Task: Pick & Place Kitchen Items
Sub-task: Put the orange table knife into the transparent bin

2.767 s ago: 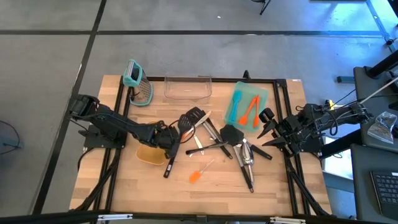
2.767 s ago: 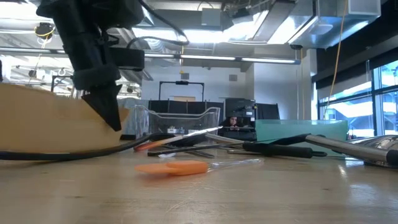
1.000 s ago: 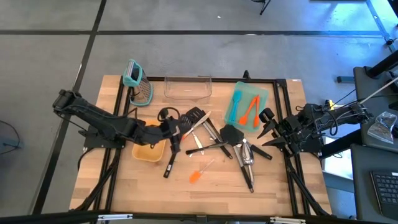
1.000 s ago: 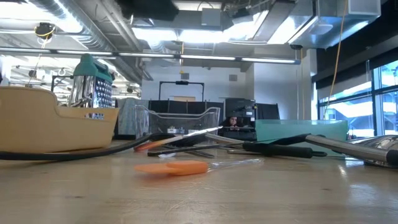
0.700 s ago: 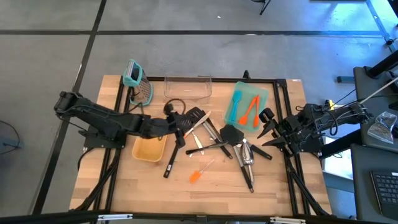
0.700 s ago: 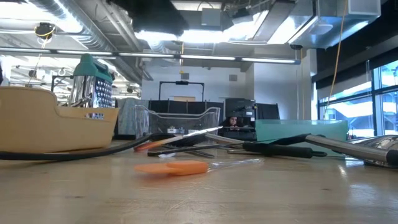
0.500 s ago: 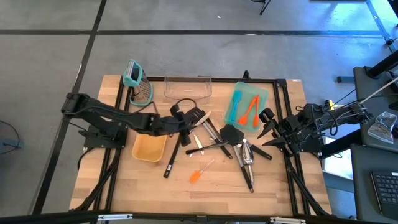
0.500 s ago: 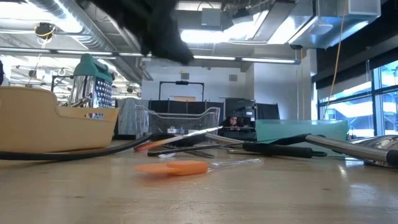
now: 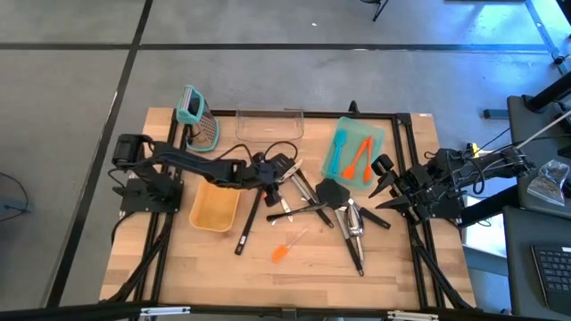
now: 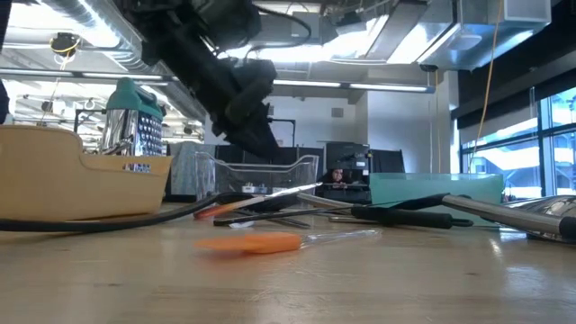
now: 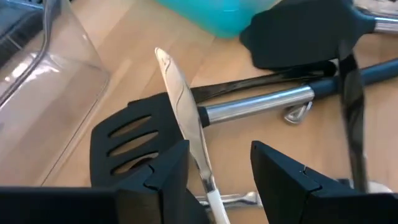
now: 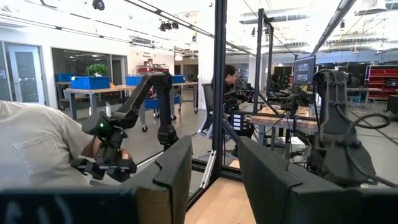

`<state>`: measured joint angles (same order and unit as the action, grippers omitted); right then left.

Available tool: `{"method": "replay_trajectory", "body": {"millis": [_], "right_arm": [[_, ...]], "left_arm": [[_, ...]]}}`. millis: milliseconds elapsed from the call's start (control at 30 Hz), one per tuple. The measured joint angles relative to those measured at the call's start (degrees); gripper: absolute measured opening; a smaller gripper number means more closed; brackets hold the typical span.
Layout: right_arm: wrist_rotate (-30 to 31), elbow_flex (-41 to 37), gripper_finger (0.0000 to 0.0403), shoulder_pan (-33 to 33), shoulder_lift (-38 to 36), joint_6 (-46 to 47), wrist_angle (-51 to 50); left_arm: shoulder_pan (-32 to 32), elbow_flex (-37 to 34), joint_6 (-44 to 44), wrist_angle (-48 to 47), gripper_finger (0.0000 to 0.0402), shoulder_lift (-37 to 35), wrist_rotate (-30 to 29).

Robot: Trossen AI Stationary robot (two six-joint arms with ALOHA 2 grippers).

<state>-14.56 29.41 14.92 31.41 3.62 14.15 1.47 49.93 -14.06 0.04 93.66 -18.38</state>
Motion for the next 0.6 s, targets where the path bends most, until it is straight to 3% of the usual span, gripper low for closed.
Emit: {"method": "replay_trajectory", "body": {"millis": [600], "right_arm": [[0.1, 0.0, 0.0135, 0.0, 0.0, 0.0, 0.0]], "left_arm": [[4.9, 0.0, 1.3, 4.2, 0.0169, 4.7, 6.7]]}}
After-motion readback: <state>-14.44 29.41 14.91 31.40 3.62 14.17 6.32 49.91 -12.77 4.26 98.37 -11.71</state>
